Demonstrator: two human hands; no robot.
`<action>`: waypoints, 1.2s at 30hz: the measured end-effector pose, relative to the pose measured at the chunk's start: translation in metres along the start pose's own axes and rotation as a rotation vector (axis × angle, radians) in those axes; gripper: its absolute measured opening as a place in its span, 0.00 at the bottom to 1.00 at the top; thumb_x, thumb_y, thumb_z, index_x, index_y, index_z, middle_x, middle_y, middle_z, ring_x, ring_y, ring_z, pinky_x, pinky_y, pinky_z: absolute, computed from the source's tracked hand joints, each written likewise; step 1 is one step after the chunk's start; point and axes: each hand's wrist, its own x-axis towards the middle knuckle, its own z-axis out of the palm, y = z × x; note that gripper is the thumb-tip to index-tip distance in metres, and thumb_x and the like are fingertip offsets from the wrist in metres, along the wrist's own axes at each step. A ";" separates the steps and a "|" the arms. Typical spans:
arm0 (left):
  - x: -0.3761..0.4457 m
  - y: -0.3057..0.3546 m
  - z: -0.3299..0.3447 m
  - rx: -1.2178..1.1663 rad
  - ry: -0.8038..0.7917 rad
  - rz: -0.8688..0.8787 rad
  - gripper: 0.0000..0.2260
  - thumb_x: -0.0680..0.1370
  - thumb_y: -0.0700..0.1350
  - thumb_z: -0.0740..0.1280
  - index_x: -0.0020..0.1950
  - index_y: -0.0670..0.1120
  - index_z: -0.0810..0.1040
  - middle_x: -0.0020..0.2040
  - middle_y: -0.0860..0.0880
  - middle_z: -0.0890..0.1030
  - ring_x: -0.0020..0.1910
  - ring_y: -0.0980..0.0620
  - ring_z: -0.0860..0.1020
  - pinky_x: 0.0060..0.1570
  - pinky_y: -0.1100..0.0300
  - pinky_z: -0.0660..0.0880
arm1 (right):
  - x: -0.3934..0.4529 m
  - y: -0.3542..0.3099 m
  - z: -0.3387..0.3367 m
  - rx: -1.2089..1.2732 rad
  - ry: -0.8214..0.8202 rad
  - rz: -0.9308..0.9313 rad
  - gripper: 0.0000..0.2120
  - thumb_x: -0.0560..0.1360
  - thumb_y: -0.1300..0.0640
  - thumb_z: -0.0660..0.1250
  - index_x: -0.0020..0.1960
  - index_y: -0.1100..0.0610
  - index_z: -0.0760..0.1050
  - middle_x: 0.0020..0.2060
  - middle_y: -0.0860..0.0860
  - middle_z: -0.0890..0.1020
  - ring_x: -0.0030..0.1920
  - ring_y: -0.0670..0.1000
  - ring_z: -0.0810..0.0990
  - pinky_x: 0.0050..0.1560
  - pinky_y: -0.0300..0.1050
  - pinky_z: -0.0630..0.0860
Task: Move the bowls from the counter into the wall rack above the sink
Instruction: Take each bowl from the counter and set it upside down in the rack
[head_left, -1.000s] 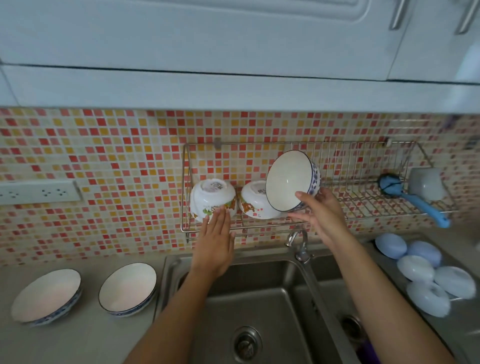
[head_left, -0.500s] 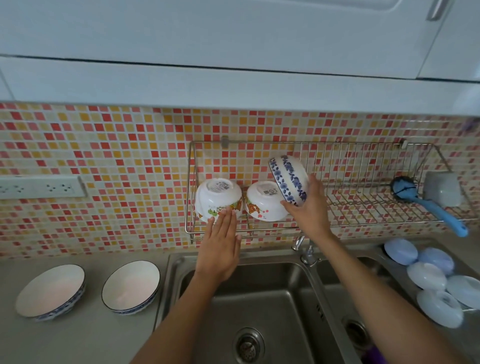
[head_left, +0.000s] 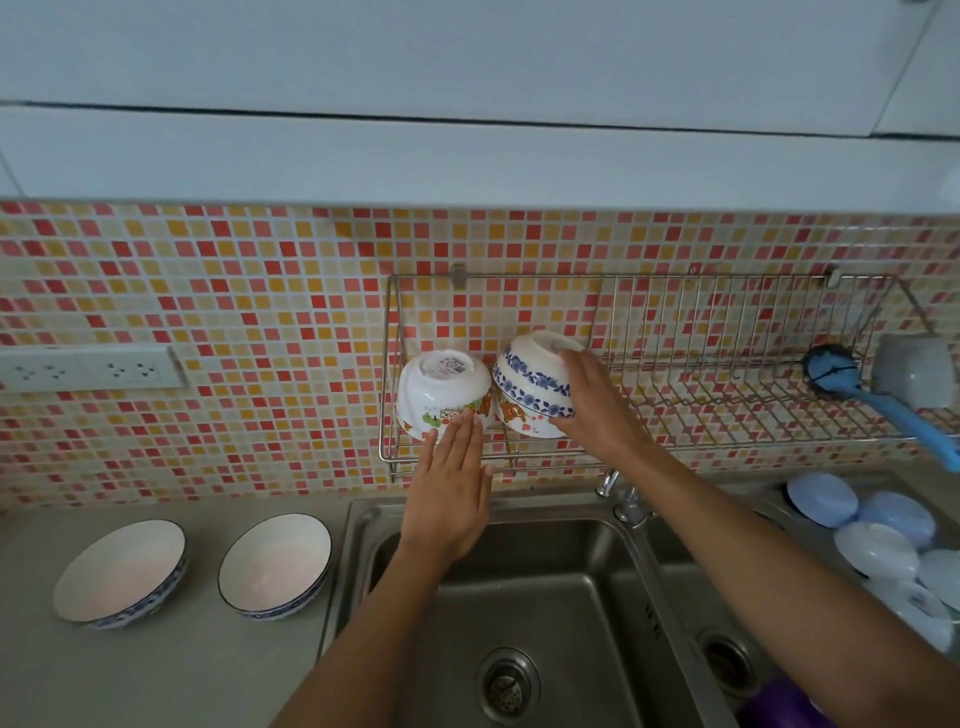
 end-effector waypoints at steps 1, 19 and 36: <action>0.000 0.000 0.000 -0.002 -0.002 0.002 0.28 0.79 0.58 0.34 0.77 0.47 0.41 0.77 0.51 0.41 0.76 0.53 0.37 0.71 0.55 0.31 | 0.000 0.000 0.000 -0.015 -0.011 -0.006 0.46 0.69 0.55 0.77 0.77 0.57 0.52 0.75 0.57 0.59 0.75 0.57 0.58 0.70 0.54 0.65; 0.000 0.001 -0.001 0.009 -0.025 -0.012 0.27 0.80 0.59 0.38 0.77 0.49 0.40 0.76 0.53 0.40 0.75 0.53 0.35 0.70 0.55 0.30 | 0.004 0.009 0.000 -0.020 -0.184 -0.023 0.42 0.66 0.66 0.76 0.74 0.55 0.59 0.73 0.53 0.61 0.73 0.55 0.59 0.64 0.56 0.72; 0.077 0.039 -0.011 -0.044 -0.084 0.022 0.27 0.82 0.59 0.45 0.78 0.49 0.47 0.79 0.49 0.48 0.78 0.50 0.44 0.72 0.54 0.36 | -0.010 0.018 0.003 0.385 0.010 0.207 0.32 0.73 0.45 0.70 0.73 0.47 0.61 0.74 0.49 0.64 0.74 0.52 0.62 0.68 0.53 0.67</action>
